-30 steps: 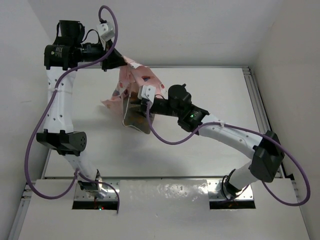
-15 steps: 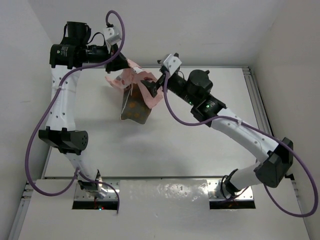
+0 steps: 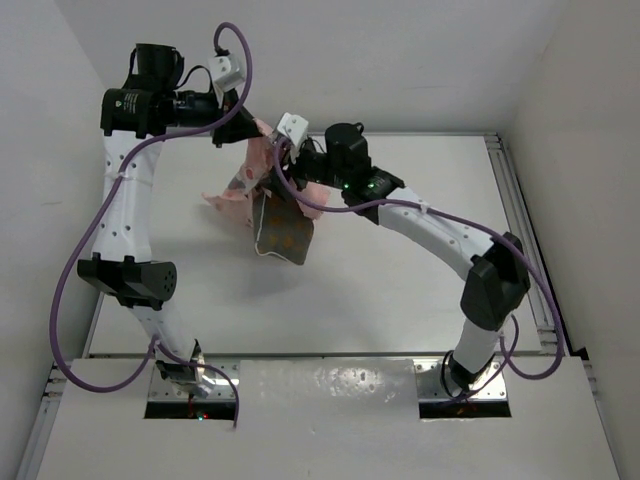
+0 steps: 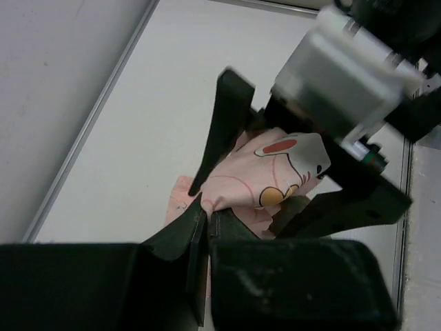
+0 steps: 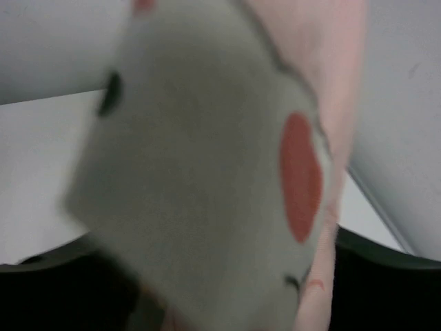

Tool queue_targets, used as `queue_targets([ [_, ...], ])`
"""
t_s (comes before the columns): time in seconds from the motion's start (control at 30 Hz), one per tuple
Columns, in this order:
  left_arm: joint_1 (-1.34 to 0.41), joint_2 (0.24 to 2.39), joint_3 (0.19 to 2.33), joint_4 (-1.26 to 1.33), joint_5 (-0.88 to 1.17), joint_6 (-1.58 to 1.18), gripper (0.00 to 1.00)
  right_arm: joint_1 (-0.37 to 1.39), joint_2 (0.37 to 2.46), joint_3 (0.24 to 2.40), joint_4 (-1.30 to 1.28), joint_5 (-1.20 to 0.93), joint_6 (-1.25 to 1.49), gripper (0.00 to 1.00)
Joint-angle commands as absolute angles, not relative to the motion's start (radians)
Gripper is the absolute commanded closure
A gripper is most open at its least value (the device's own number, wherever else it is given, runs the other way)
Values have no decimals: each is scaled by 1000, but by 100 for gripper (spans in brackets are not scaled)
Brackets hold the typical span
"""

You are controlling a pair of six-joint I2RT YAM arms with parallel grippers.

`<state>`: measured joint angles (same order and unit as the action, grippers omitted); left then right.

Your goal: Put the pillow into the pillowcase

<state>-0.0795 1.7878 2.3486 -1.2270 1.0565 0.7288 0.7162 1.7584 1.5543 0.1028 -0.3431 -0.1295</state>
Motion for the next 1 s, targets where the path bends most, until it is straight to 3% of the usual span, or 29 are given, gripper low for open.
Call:
queue_targets([
  [0.0,-78,1743,2367,-1155,1109,744,100,723,1787,1589,129,-408,-52,28],
  [0.03,-75,1743,2367,-1144,1100,729,100,723,1796,1592,135,-426,-32,37],
  [0.07,-72,1740,2356,-1128,1091,703,100,723,1802,1594,141,-474,-14,68],
  [0.1,-60,1738,2349,-1077,1066,668,100,721,1810,1592,149,-489,45,87],
  [0.13,-52,1735,2339,-1053,1051,596,100,724,1818,1586,181,-500,76,100],
  [0.23,-29,1739,2257,-925,968,453,100,741,1824,1549,262,-569,176,100],
  [0.27,-25,1743,2235,-870,944,422,82,744,1825,1543,285,-578,240,100],
  [0.33,-21,1752,2194,-827,872,348,62,738,1832,1525,365,-588,303,100],
  [0.37,-21,1759,2153,-795,827,336,43,730,1833,1514,392,-580,374,100],
  [0.43,-20,1761,2114,-772,784,324,26,701,1839,1505,461,-526,449,100],
  [0.47,-14,1766,2088,-759,761,324,3,690,1844,1500,474,-499,522,100],
  [0.5,-9,1764,2079,-750,723,313,0,675,1847,1485,488,-435,560,100],
  [0.73,106,1740,1996,-684,649,201,0,516,1850,1332,440,-118,894,100],
  [0.9,25,1758,1921,-735,490,319,0,390,1851,1137,375,73,1139,100],
  [0.93,11,1767,1916,-759,465,331,11,370,1861,1087,359,83,1208,100],
  [0.97,-24,1782,1916,-778,463,372,44,351,1880,1071,323,72,1221,100],
])
